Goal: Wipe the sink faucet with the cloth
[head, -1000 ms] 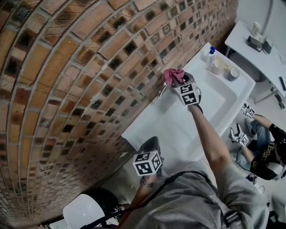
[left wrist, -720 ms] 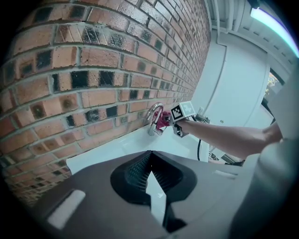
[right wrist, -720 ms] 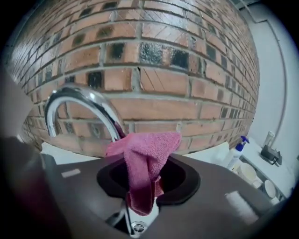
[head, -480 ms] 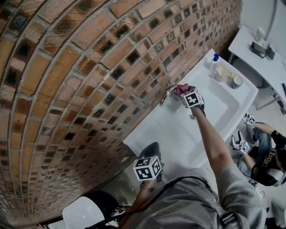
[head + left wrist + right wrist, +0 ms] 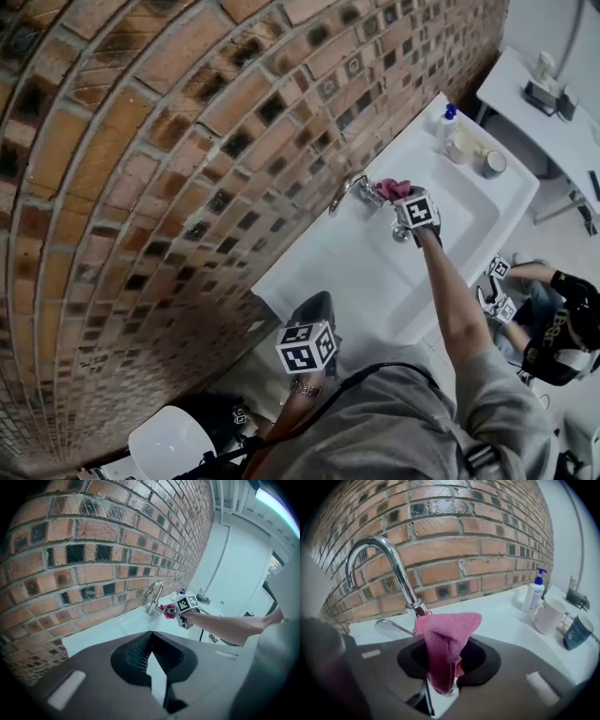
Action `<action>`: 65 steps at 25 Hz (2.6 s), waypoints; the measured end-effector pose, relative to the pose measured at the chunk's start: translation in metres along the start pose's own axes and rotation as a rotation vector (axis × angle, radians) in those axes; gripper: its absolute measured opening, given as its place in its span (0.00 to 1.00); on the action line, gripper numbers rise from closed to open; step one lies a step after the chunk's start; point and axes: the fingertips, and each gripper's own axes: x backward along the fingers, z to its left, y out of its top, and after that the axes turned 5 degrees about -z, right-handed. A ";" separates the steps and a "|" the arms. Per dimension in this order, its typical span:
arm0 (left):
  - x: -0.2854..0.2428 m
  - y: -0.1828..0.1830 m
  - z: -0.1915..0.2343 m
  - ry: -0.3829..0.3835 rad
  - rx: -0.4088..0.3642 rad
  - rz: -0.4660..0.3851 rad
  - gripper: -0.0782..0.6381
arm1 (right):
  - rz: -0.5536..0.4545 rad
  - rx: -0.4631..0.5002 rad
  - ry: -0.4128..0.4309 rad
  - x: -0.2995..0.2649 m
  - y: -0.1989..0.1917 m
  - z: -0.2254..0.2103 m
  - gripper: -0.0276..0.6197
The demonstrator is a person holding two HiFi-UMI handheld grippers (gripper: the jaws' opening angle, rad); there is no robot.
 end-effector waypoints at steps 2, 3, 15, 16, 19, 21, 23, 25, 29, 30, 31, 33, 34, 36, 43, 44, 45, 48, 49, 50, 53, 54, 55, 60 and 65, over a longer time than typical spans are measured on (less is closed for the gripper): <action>0.000 0.000 -0.001 -0.003 0.001 0.000 0.13 | -0.012 -0.072 -0.010 0.007 -0.011 0.002 0.23; -0.001 -0.001 -0.001 -0.003 0.003 0.000 0.13 | -0.018 -0.093 -0.011 0.010 -0.015 0.007 0.23; 0.002 -0.006 -0.003 -0.007 0.004 0.001 0.13 | -0.135 -0.093 0.050 0.028 0.007 0.123 0.23; 0.004 -0.006 -0.001 -0.003 0.007 -0.002 0.13 | -0.159 -0.080 0.019 0.032 0.012 0.124 0.23; 0.007 -0.005 0.005 0.010 0.019 -0.011 0.13 | -0.290 -0.019 -0.030 0.055 0.048 0.129 0.23; 0.007 -0.004 0.008 0.016 0.025 -0.014 0.13 | -0.319 0.025 -0.087 0.060 0.069 0.119 0.23; 0.008 -0.004 0.009 0.016 0.026 -0.016 0.13 | -0.268 0.064 -0.130 0.055 0.072 0.102 0.23; 0.008 -0.006 0.006 0.009 0.023 -0.017 0.13 | -0.207 0.095 -0.125 0.046 0.066 0.088 0.24; 0.007 -0.004 0.004 -0.001 0.027 -0.021 0.13 | -0.154 0.155 -0.078 0.031 0.065 0.075 0.24; 0.007 -0.002 0.005 0.001 0.030 -0.023 0.13 | -0.146 0.151 -0.061 0.026 0.067 0.076 0.24; 0.008 -0.001 0.007 0.003 0.034 -0.026 0.13 | -0.143 0.132 -0.038 0.022 0.068 0.078 0.24; 0.010 0.000 0.009 0.008 0.038 -0.031 0.13 | -0.152 0.070 -0.004 0.017 0.070 0.082 0.24; 0.010 0.001 0.010 0.009 0.040 -0.033 0.13 | -0.166 0.044 0.004 0.018 0.072 0.082 0.24; 0.010 0.001 0.011 0.010 0.043 -0.035 0.13 | -0.221 0.013 0.017 0.027 0.077 0.083 0.24; 0.005 0.002 0.007 -0.004 0.048 -0.038 0.13 | -0.414 0.191 0.106 0.063 0.117 0.129 0.24; 0.005 0.002 0.005 -0.008 0.044 -0.038 0.13 | -0.433 0.241 0.136 0.067 0.119 0.141 0.24; 0.005 0.002 0.003 -0.010 0.040 -0.039 0.13 | -0.443 0.299 0.156 0.069 0.119 0.153 0.24; 0.006 0.003 0.001 -0.013 0.027 -0.040 0.13 | -0.426 0.445 0.176 0.072 0.112 0.174 0.23; 0.006 0.002 0.001 -0.014 0.024 -0.040 0.13 | -0.416 0.477 0.199 0.072 0.106 0.180 0.23; 0.006 0.002 0.001 -0.015 0.023 -0.040 0.13 | -0.405 0.511 0.222 0.073 0.099 0.187 0.23; 0.005 0.001 0.001 -0.020 0.023 -0.038 0.13 | -0.368 0.625 0.256 0.074 0.085 0.201 0.23; 0.005 0.002 0.001 -0.023 0.022 -0.039 0.13 | -0.357 0.654 0.273 0.076 0.082 0.204 0.23; 0.005 0.002 0.000 -0.025 0.019 -0.039 0.13 | -0.349 0.682 0.304 0.080 0.080 0.208 0.23; 0.003 0.001 -0.001 -0.028 0.014 -0.035 0.13 | -0.445 0.728 0.463 0.120 0.095 0.240 0.23; 0.005 0.001 -0.004 -0.032 0.007 -0.032 0.13 | -0.460 0.831 0.346 0.104 0.123 0.235 0.23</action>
